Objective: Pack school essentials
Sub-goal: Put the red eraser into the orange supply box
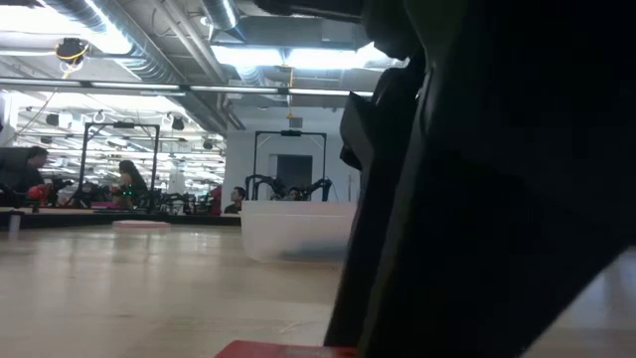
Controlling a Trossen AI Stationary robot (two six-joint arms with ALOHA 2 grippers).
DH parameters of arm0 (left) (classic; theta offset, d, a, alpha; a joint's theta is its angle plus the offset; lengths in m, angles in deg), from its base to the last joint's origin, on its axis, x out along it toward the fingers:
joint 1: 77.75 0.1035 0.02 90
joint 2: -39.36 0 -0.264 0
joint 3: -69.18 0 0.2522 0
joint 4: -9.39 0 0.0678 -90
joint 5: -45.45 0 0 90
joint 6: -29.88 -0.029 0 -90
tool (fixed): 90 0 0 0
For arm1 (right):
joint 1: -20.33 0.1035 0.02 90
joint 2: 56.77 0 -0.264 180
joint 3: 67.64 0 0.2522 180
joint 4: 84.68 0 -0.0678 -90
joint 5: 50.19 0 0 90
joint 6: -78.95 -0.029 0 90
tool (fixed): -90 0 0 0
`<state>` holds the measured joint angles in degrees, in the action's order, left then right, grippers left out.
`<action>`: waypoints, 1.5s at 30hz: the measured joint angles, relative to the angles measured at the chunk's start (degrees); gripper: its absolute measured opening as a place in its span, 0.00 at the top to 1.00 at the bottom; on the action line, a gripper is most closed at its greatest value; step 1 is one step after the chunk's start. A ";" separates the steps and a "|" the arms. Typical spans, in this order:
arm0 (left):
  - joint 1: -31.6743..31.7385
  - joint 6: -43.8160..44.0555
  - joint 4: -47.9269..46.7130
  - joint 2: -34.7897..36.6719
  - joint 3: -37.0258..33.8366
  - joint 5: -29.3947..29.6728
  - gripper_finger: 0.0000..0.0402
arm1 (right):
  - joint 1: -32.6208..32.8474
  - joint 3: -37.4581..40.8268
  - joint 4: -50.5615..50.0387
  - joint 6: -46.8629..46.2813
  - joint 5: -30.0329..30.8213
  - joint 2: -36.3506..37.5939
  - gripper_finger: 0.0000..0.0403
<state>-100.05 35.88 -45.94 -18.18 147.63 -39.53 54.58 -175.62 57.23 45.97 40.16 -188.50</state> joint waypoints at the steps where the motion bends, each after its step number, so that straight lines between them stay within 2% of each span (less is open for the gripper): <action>1: 0.01 0.00 0.00 0.00 0.00 0.00 0.65 | -0.10 0.00 -0.26 -0.30 -0.79 0.02 0.63; 13: 0.02 0.00 0.00 0.00 0.00 0.02 0.65 | -0.01 -1.52 -1.83 -1.25 -2.05 -0.04 0.63; 15: 0.02 0.00 0.00 0.00 0.00 0.00 0.65 | -0.01 -4.12 -4.75 0.57 -2.07 -0.35 0.63; 19: 0.03 -0.13 0.01 0.00 0.00 0.02 0.65 | 0.09 -10.70 -17.51 3.20 -2.42 -0.82 0.63; 25: 0.06 -0.17 -0.02 -0.02 0.00 0.02 0.65 | -0.65 -17.62 -28.77 -1.11 -4.85 -0.68 0.63; 30: 0.06 -0.17 0.00 -0.02 0.00 0.02 0.65 | -0.75 -19.21 -27.51 -5.80 -4.99 -0.57 0.63; 37: 0.04 -0.20 -0.09 -0.02 0.00 0.02 0.65 | -0.91 -17.73 -23.12 -2.74 -1.88 -1.10 0.63; 45: 0.04 -0.20 -0.39 -0.02 0.00 0.02 0.65 | -1.36 -17.70 -21.71 -4.03 -1.70 -2.50 0.63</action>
<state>-100.01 35.68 -46.33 -18.20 147.63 -39.51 53.21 -193.32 35.52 41.94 38.46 -191.00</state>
